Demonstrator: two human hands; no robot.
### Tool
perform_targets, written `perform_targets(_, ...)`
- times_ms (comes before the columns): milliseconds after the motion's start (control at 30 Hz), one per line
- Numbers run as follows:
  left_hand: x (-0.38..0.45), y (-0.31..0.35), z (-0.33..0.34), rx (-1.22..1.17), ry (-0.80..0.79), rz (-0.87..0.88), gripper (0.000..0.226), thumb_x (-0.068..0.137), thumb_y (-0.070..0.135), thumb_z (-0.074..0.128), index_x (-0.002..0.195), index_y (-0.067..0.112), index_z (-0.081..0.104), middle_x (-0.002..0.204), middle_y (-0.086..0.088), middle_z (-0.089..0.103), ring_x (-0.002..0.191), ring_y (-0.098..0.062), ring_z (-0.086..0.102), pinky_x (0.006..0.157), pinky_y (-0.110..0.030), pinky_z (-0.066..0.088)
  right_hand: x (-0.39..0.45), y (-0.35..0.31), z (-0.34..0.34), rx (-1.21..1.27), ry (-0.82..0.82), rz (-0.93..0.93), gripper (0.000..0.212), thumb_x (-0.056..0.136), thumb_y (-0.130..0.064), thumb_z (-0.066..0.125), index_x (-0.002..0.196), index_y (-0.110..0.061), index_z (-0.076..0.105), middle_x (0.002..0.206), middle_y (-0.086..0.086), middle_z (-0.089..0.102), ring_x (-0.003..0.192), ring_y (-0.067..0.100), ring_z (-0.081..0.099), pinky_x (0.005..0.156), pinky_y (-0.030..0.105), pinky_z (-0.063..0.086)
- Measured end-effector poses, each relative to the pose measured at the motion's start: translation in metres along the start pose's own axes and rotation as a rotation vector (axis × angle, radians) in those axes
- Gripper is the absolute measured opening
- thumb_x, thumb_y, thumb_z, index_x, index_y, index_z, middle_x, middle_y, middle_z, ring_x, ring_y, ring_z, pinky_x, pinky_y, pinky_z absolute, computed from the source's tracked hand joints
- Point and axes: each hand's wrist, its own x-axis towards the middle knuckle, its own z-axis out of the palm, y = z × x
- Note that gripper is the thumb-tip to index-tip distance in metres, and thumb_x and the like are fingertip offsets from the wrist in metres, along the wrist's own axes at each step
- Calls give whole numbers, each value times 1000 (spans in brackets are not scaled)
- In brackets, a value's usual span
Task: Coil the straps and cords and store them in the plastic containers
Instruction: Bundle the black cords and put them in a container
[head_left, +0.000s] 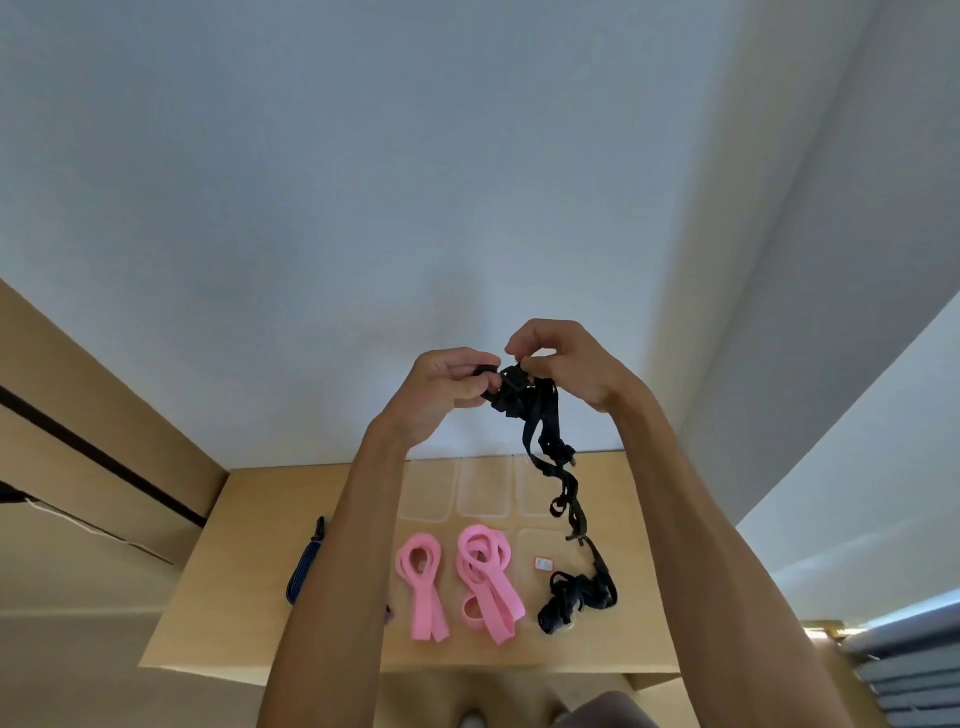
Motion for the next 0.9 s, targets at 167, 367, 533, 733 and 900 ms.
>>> perform_targets(167, 6, 2, 0, -361, 39, 61, 31, 81, -3, 64, 93, 21, 80, 84, -1, 73, 83, -17, 69, 79, -31, 56, 6, 0, 23, 414, 0, -3, 14, 95, 1, 52, 94, -7, 63, 88, 19, 60, 75, 33, 59, 67, 42, 53)
perform_targets(367, 15, 0, -6, -618, 383, 68, 22, 92, -6, 61, 106, 9, 69, 93, -3, 75, 91, -14, 72, 76, -23, 58, 11, 11, 58, 431, 16, 128, 38, 89, 7, 50, 123, -8, 59, 81, 10, 61, 63, 18, 50, 57, 27, 44)
perform_targets(533, 14, -7, -9, -238, 716, 167, 17, 88, 0, 69, 95, 14, 74, 87, -1, 76, 83, -15, 71, 79, -29, 58, 21, 2, 93, 231, 178, 227, 29, 90, -12, 42, 105, -14, 67, 76, 2, 70, 64, 13, 56, 56, 19, 45)
perform_targets(733, 10, 3, -24, 7, 721, 265, 16, 88, 5, 70, 99, 15, 75, 90, -5, 77, 80, -12, 72, 79, -25, 57, 25, 2, 120, 152, 345, 108, 19, 90, -30, 62, 96, -13, 64, 72, 3, 68, 63, 15, 65, 59, 27, 48)
perform_targets(900, 0, 9, -37, 122, 702, 279, 19, 88, -1, 65, 92, 14, 76, 81, -5, 75, 72, -14, 68, 75, -30, 57, 24, 2, 118, 253, 544, -17, 15, 82, -2, 46, 87, -8, 59, 62, 7, 60, 54, 21, 59, 50, 27, 44)
